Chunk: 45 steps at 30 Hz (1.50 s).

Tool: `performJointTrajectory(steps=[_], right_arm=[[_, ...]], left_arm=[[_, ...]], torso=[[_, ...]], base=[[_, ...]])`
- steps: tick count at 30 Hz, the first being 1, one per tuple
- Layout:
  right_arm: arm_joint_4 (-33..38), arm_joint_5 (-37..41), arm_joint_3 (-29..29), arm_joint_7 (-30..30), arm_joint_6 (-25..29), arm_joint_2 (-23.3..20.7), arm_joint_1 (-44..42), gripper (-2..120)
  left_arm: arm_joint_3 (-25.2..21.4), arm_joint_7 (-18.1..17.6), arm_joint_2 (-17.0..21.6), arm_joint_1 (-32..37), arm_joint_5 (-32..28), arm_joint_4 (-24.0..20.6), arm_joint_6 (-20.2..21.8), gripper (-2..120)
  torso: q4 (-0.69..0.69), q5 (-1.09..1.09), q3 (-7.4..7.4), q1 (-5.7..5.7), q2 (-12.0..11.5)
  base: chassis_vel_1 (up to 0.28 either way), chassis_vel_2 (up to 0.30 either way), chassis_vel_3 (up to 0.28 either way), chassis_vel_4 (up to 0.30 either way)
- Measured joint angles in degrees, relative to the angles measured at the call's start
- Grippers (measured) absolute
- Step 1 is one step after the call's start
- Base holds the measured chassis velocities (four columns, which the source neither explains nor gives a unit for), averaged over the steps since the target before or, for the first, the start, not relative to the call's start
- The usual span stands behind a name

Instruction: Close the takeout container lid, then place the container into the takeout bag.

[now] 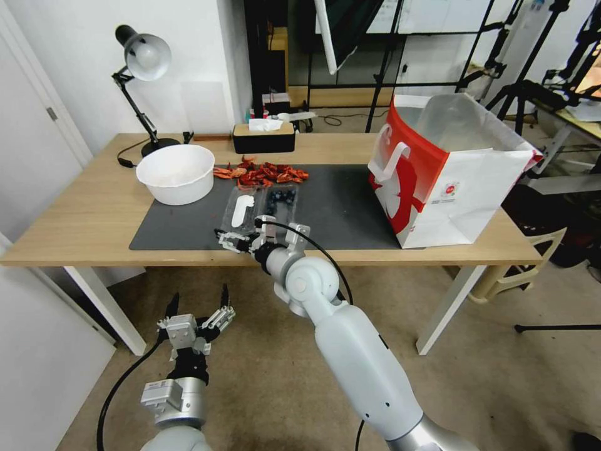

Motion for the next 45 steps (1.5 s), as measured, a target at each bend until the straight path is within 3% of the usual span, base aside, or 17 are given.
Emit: performJointTrajectory(steps=[10, 15, 17, 19, 21, 22, 26, 36, 45], right_arm=[[12.7, -2.5, 0.7, -0.5, 0.4, -0.6, -5.3, 100], [19.3, -10.8, 4.6, -4.5, 3.6, -6.2, -10.4, 100], [22.4, -16.9, 8.0, -7.6, 6.6, -11.0, -14.4, 100], [23.4, -19.6, 9.5, -9.0, 8.4, -13.0, -16.2, 100], [24.7, -26.1, 13.1, -12.3, 14.3, -16.2, -20.5, 100], [24.7, -26.1, 13.1, -12.3, 14.3, -16.2, -20.5, 100], [26.9, -32.6, 20.4, -16.3, 24.7, -19.7, -29.5, 100], [25.5, -39.4, 29.9, -17.8, 39.6, -18.0, -39.6, 100], [25.2, -39.3, 30.8, -17.4, 42.4, -14.0, -44.8, 100]], left_arm=[[-0.1, 0.1, 0.1, 0.4, -0.1, -0.8, 0.0, 100], [-0.2, 0.6, 0.4, 0.3, -0.3, -0.8, 0.0, 100], [-0.2, 0.9, 0.6, 0.1, -0.4, -0.8, 0.1, 100], [-0.2, 1.0, 0.6, 0.0, -0.5, -0.7, 0.2, 100], [-0.1, 1.4, 0.7, -0.1, -0.6, -0.5, 0.2, 100], [-0.1, 1.4, 0.7, -0.1, -0.6, -0.5, 0.2, 100], [0.2, 2.0, 0.7, -0.6, -0.9, -0.2, 0.3, 100], [1.0, 2.9, 1.2, -1.9, -2.7, 0.5, 0.7, 100], [1.2, 3.1, 1.6, -2.2, -3.9, 0.6, 0.6, 100]], torso=[[0.02, 0.02, -0.01, 0.00, 0.0], [-0.01, 0.02, 0.00, 0.00, 0.0], [-0.01, 0.03, 0.00, 0.00, 0.0], [0.00, 0.02, 0.00, 0.00, 0.0], [0.00, 0.03, 0.00, 0.00, 0.0], [0.00, 0.03, 0.00, 0.00, 0.0], [0.00, 0.03, 0.00, 0.00, 0.0], [0.00, 0.01, 0.00, 0.00, 0.0], [0.00, 0.00, 0.00, 0.00, 0.0]], base=[[0.000, 0.000, 0.000, 0.000], [0.000, 0.000, 0.000, 0.000], [0.000, 0.000, 0.000, 0.000], [0.000, 0.000, 0.000, 0.000], [0.000, 0.000, 0.000, 0.000], [0.000, 0.000, 0.000, 0.000], [0.000, 0.000, 0.000, 0.000], [0.000, 0.000, 0.000, 0.000], [0.000, 0.000, 0.000, 0.000]])
